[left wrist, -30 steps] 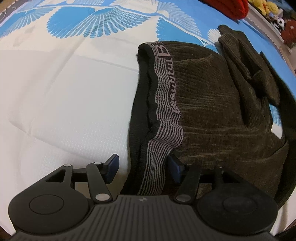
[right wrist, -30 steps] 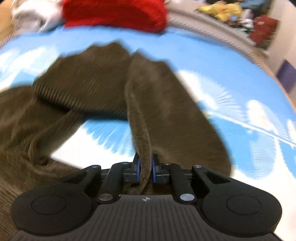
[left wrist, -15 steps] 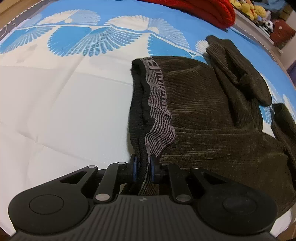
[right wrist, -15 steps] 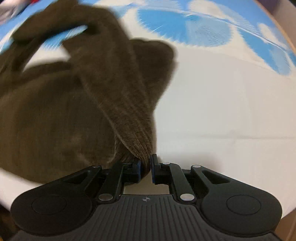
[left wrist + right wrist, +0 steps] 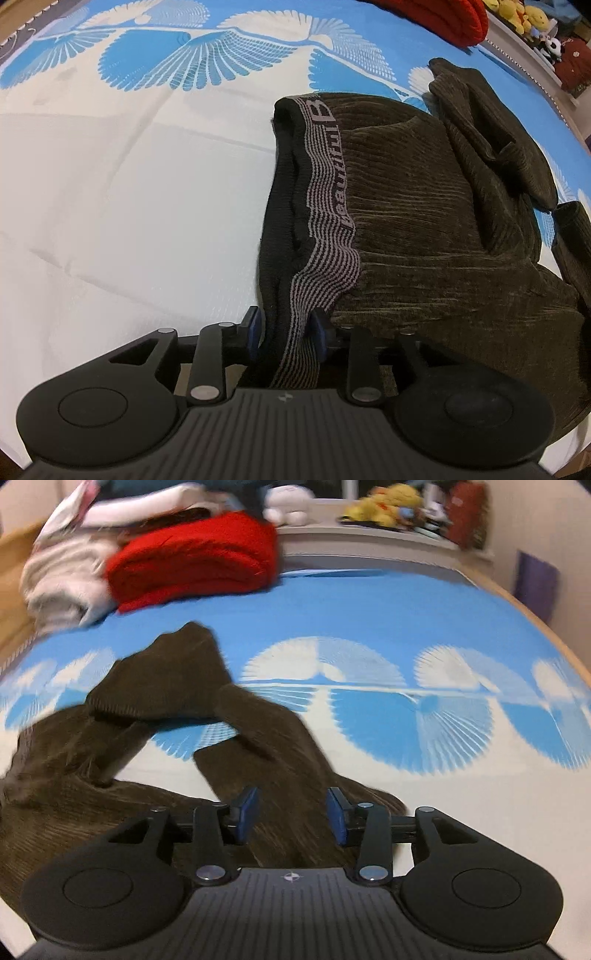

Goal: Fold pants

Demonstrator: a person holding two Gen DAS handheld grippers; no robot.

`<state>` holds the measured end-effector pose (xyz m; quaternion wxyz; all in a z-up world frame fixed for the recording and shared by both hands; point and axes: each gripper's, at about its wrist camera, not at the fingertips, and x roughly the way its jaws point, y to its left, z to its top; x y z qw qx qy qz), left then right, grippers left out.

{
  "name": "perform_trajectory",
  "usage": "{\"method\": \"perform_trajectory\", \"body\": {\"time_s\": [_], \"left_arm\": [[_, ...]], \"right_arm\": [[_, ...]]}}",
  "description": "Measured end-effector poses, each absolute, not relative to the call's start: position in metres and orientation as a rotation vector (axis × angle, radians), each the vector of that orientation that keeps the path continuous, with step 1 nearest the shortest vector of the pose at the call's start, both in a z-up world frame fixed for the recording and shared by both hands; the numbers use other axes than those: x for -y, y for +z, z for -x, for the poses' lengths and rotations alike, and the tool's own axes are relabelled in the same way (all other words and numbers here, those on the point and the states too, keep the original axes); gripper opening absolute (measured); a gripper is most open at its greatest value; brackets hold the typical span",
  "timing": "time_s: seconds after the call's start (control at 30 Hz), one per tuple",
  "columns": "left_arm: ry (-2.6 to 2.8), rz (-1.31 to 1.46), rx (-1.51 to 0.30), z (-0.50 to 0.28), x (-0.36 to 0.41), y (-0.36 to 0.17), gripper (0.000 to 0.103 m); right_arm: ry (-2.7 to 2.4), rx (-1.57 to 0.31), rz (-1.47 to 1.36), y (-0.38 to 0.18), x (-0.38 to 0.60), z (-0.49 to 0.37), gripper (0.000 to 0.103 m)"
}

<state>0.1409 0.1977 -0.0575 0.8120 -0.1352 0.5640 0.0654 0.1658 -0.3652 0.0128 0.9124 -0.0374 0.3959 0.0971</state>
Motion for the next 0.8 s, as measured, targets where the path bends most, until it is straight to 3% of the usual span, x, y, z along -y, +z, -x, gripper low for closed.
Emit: {"method": "perform_trajectory", "body": {"time_s": [0.33, 0.47, 0.7, 0.8], "left_arm": [[0.107, 0.297, -1.221, -0.146, -0.206, -0.062, 0.045], [0.109, 0.296, -1.223, -0.146, -0.207, -0.062, 0.047], [0.133, 0.261, -1.225, -0.145, -0.197, -0.059, 0.047], [0.144, 0.246, -1.23, -0.144, -0.192, -0.058, 0.047]], "right_arm": [[0.225, -1.014, 0.571, -0.074, 0.277, -0.209, 0.041], [0.198, -0.987, 0.435, -0.057, 0.295, -0.216, 0.009], [-0.144, -0.726, -0.053, 0.012, 0.413, -0.187, 0.008], [-0.467, -0.704, -0.317, 0.012, 0.498, -0.147, 0.008]]}}
